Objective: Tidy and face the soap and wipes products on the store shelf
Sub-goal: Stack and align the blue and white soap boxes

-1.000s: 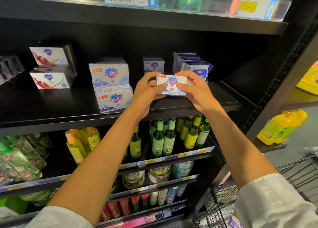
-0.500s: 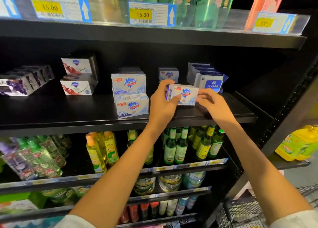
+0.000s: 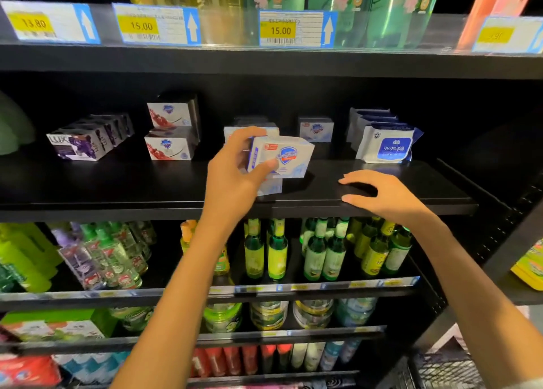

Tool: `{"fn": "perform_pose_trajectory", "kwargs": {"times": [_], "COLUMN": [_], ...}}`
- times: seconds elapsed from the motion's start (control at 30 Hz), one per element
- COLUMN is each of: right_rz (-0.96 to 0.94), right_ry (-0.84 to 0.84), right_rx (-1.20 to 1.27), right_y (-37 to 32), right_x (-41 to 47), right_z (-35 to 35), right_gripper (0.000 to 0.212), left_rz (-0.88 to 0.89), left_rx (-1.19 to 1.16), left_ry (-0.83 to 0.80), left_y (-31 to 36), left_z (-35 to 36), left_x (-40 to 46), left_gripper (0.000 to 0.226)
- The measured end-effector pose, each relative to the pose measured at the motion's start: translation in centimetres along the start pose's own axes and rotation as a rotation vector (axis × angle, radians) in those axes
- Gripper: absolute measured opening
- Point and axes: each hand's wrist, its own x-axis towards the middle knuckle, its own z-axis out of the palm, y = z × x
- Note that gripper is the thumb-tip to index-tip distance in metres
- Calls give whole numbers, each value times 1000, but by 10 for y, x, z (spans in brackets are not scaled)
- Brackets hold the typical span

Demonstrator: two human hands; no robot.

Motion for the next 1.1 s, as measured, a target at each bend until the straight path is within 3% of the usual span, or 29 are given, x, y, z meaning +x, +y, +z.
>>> {"fn": "perform_pose_trajectory", "kwargs": {"times": [0.13,0.37,0.67,1.1], "right_rz": [1,4,10,26], "right_ry": [11,26,25,19], "right_rx": [-9,-15,-6,20], "right_y": [2,2,0,-6], "right_x": [1,1,1,0], "right_z": [1,1,1,0], "right_gripper": [39,35,34,32], "left_rz": [20,83,143,114], "left_rx": [88,172,363,403], "left_ry": [-35,118,186,184], "left_y": [-7,-22,-41,-46], "left_z": [-20,-26,-29,-26], "left_x": [6,10,13,15], "left_gripper": [40,40,44,50]}}
